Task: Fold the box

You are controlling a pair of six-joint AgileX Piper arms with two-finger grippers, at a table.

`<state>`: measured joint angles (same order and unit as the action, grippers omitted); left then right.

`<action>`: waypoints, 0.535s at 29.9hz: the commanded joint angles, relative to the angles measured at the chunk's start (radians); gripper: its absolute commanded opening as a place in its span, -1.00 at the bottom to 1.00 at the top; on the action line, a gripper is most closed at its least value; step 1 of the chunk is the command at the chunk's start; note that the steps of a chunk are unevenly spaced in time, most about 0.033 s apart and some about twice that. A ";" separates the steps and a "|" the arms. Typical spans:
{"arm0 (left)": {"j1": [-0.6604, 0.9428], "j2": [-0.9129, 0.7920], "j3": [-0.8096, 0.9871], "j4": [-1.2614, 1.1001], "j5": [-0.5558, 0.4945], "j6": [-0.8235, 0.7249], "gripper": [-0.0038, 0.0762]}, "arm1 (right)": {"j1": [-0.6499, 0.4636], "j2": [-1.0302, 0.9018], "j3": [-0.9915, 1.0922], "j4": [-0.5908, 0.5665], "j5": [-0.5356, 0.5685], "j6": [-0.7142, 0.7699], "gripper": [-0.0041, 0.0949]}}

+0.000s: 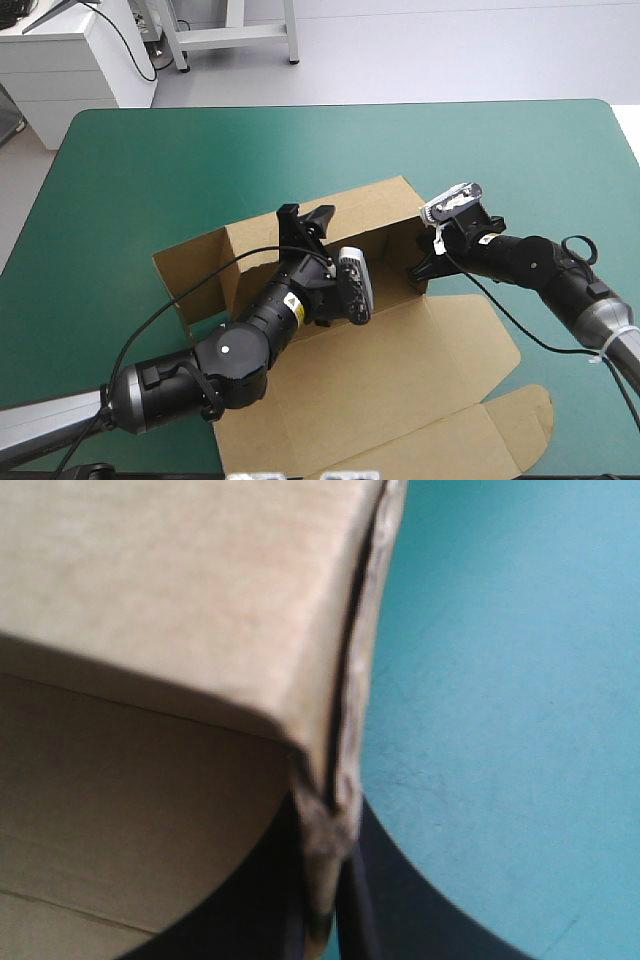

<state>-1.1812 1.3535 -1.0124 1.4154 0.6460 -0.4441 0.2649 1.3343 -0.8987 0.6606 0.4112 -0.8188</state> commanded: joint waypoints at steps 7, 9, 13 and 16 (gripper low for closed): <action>-0.153 -0.047 -0.036 0.130 0.113 -0.011 -0.18 | -0.001 -0.026 -0.027 -0.134 -0.130 0.166 -0.95; -0.153 -0.050 -0.050 0.137 0.109 -0.011 -0.73 | -0.001 -0.026 -0.027 -0.134 -0.141 0.169 -0.95; -0.153 -0.058 -0.083 0.122 0.075 -0.005 -0.85 | -0.001 -0.026 -0.033 -0.134 -0.127 0.169 -0.95; -0.153 -0.058 -0.126 0.057 0.049 0.090 -0.85 | -0.001 -0.026 -0.033 -0.134 -0.123 0.169 -0.95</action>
<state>-1.3281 1.3314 -1.0719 1.4770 0.7055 -0.4151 0.2649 1.3343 -0.8987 0.5180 0.3411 -0.6515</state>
